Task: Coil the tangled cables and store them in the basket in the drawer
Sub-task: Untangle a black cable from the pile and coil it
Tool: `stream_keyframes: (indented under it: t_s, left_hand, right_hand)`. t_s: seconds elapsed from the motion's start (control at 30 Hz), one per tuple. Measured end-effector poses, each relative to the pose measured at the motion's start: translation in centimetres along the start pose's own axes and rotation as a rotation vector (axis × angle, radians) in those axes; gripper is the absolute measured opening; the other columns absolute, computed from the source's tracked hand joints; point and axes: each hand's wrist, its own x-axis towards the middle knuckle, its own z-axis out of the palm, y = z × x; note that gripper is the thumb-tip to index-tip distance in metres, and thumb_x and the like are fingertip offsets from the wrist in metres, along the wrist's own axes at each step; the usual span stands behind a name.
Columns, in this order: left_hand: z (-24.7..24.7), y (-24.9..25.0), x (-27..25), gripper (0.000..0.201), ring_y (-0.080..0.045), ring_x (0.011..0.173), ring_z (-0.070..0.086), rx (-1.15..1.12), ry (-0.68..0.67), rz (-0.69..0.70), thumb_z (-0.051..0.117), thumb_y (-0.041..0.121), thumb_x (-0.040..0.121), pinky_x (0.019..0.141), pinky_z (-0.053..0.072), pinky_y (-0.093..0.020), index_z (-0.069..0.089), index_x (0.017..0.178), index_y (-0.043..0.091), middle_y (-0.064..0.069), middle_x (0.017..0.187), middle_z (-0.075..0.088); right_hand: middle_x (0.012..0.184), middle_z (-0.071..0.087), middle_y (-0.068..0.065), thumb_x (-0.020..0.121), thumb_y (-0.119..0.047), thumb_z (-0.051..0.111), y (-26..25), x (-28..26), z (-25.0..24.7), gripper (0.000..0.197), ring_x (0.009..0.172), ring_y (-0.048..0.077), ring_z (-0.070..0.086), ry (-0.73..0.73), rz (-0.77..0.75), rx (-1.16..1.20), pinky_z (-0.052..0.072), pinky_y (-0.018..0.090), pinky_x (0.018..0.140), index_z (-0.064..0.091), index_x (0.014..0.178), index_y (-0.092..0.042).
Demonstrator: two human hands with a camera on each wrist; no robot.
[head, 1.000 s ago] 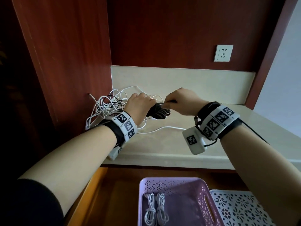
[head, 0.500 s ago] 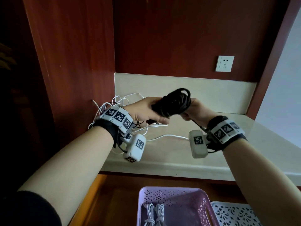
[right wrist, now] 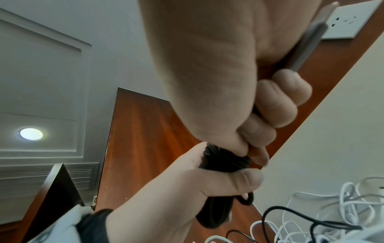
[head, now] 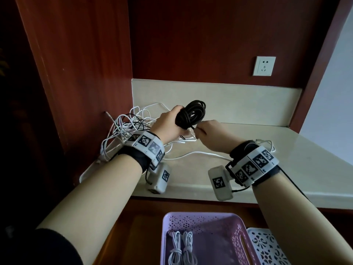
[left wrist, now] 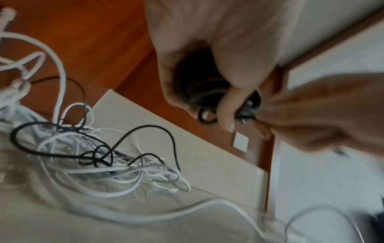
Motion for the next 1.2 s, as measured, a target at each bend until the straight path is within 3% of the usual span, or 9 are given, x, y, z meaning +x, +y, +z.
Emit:
stream_keyframes:
  t_s: [0.2,0.33,0.47,0.57,0.7,0.8,0.9,1.07,1.2]
  left_hand:
    - [1.1,1.2,-1.3,0.047,-0.037,0.086,0.064,0.746,0.102,0.213,0.056,0.015,0.084,0.06,0.033,-0.034,0.034,0.125,0.01,-0.011,0.096,0.065]
    - [1.3,1.7,-1.4,0.045,-0.035,0.086,0.063,0.828,0.083,0.238,0.053,0.003,0.08,0.059,0.034,-0.035,0.033,0.121,0.006,-0.014,0.097,0.062]
    - [1.7,1.5,-1.4,0.051,-0.033,0.094,0.06,0.929,0.06,0.336,0.051,-0.002,0.081,0.063,0.036,-0.034,0.033,0.128,0.002,-0.017,0.11,0.054]
    - [1.5,1.0,-1.2,0.06,-0.034,0.1,0.056,0.709,-0.132,0.321,0.059,0.012,0.078,0.069,0.039,-0.035,0.032,0.132,0.006,-0.015,0.114,0.053]
    - [0.8,0.9,-0.9,0.046,-0.019,0.086,0.059,0.068,-0.209,0.148,0.054,0.05,0.078,0.074,0.046,-0.029,0.056,0.109,0.016,0.0,0.095,0.064]
    - [0.7,0.8,-0.4,0.024,-0.011,0.085,0.054,-0.2,-0.144,0.074,0.051,0.034,0.097,0.073,0.04,-0.016,0.061,0.107,0.014,0.002,0.094,0.061]
    - [0.6,0.1,-0.3,0.016,-0.02,0.085,0.059,-0.378,-0.168,-0.004,0.061,0.026,0.093,0.08,0.05,-0.034,0.053,0.107,0.023,-0.01,0.102,0.061]
    - [0.9,0.1,-0.6,0.074,-0.017,0.096,0.061,-0.47,-0.195,-0.103,0.079,0.028,0.076,0.084,0.052,-0.031,0.035,0.134,0.019,0.003,0.107,0.054]
    - [1.4,-0.5,-0.8,0.047,-0.018,0.098,0.067,-0.521,-0.231,-0.131,0.08,0.028,0.075,0.089,0.052,-0.029,0.063,0.113,0.006,-0.004,0.103,0.07]
  right_hand:
    - [0.066,0.068,0.002,0.091,-0.018,0.043,-0.8,0.0,-1.3,0.03,0.069,0.019,0.06,-0.083,0.007,-0.066,0.046,0.031,0.064,0.064,0.071,-0.007]
    - [0.049,0.057,-0.005,0.087,-0.011,0.051,-0.8,0.0,-1.2,0.035,0.044,0.002,0.048,-0.083,0.063,0.199,0.039,0.02,0.052,0.055,0.052,-0.013]
    - [0.051,0.053,-0.009,0.085,-0.004,0.053,-0.8,-0.4,-1.3,0.029,0.046,0.003,0.042,-0.158,0.139,0.383,0.034,0.014,0.048,0.056,0.057,-0.011]
    - [0.059,0.062,-0.002,0.085,0.002,0.052,-0.3,-0.9,-0.8,0.013,0.049,0.009,0.044,-0.208,0.184,0.541,0.034,0.02,0.051,0.064,0.08,0.003]
    - [0.05,0.062,-0.009,0.086,0.006,0.051,0.3,-1.1,0.0,0.015,0.043,0.004,0.044,-0.204,0.163,0.608,0.035,0.02,0.049,0.061,0.077,0.0]
    - [0.056,0.063,-0.007,0.088,0.004,0.05,0.4,-1.1,-0.2,0.013,0.045,0.005,0.045,-0.186,0.154,0.606,0.034,0.02,0.049,0.062,0.092,0.006]
    - [0.063,0.062,-0.002,0.088,0.003,0.047,0.5,-1.2,-0.1,0.015,0.044,0.004,0.045,-0.172,0.145,0.56,0.036,0.016,0.048,0.062,0.089,0.002]
    - [0.054,0.063,-0.005,0.085,0.007,0.048,1.3,-0.9,0.7,0.027,0.045,0.013,0.053,-0.017,0.121,0.577,0.043,0.02,0.049,0.062,0.069,-0.01]
    - [0.059,0.067,-0.005,0.087,0.003,0.054,1.7,-1.3,0.6,0.014,0.048,0.018,0.061,-0.035,0.107,0.545,0.05,0.028,0.057,0.064,0.078,0.0]
